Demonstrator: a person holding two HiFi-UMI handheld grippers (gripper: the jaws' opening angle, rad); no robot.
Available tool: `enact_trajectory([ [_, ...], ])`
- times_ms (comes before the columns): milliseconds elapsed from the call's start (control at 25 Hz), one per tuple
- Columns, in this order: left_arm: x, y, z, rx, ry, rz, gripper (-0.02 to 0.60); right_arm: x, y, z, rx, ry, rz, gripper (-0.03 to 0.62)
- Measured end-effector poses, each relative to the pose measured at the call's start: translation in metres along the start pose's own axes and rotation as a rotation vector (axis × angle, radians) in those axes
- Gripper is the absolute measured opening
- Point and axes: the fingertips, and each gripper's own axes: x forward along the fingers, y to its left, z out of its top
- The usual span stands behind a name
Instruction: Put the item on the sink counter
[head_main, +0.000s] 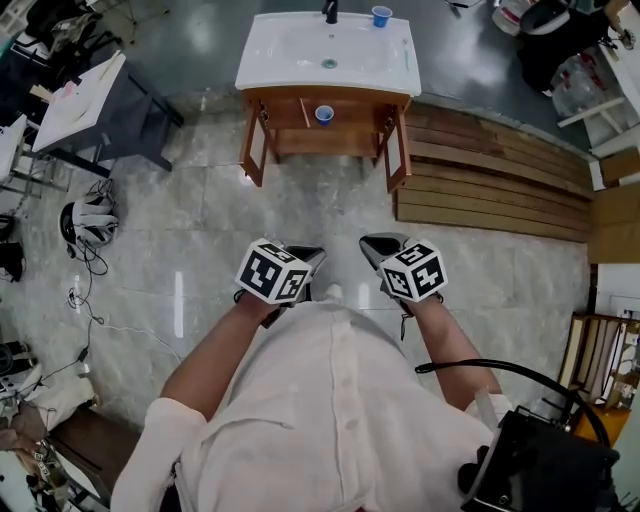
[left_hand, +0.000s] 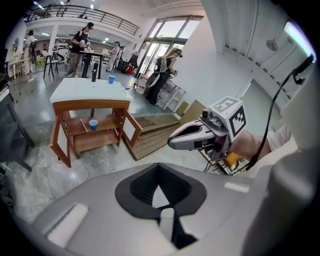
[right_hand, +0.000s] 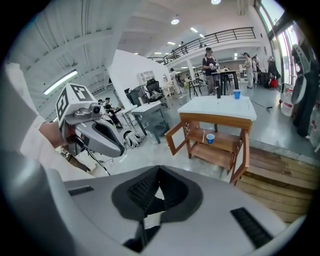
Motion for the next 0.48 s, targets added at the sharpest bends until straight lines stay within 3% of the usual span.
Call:
enact_trajectory([
  [480, 0.001, -0.003, -0.009, -0.004, 0.013, 0.017, 0.006, 0.000, 0.000, -0.007, -0.017, -0.003, 0.018, 0.005],
])
